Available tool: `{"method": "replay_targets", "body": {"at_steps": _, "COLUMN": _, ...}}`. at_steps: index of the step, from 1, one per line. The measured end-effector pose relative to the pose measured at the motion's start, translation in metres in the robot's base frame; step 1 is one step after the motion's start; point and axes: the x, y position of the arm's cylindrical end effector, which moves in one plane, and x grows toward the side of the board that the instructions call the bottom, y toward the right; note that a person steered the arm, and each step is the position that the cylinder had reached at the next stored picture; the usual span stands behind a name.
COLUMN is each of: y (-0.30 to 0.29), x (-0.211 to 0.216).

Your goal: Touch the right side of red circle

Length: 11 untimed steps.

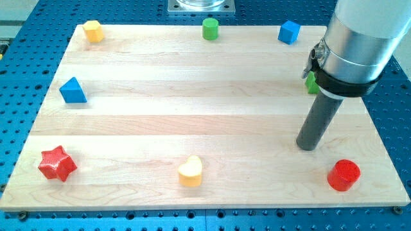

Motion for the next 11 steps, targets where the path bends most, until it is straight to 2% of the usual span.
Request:
{"method": "replay_targets", "body": {"at_steps": 4, "y": 0.000, "x": 0.000}}
{"method": "replay_targets", "body": {"at_steps": 6, "y": 0.003, "x": -0.015}}
{"method": "replay_targets", "body": {"at_steps": 8, "y": 0.116, "x": -0.016}}
{"method": "replay_targets", "body": {"at_steps": 9, "y": 0.154, "x": 0.018}}
{"method": "replay_targets", "body": {"at_steps": 10, "y": 0.150, "x": 0.060}}
{"method": "replay_targets", "body": {"at_steps": 11, "y": 0.115, "x": 0.081}}
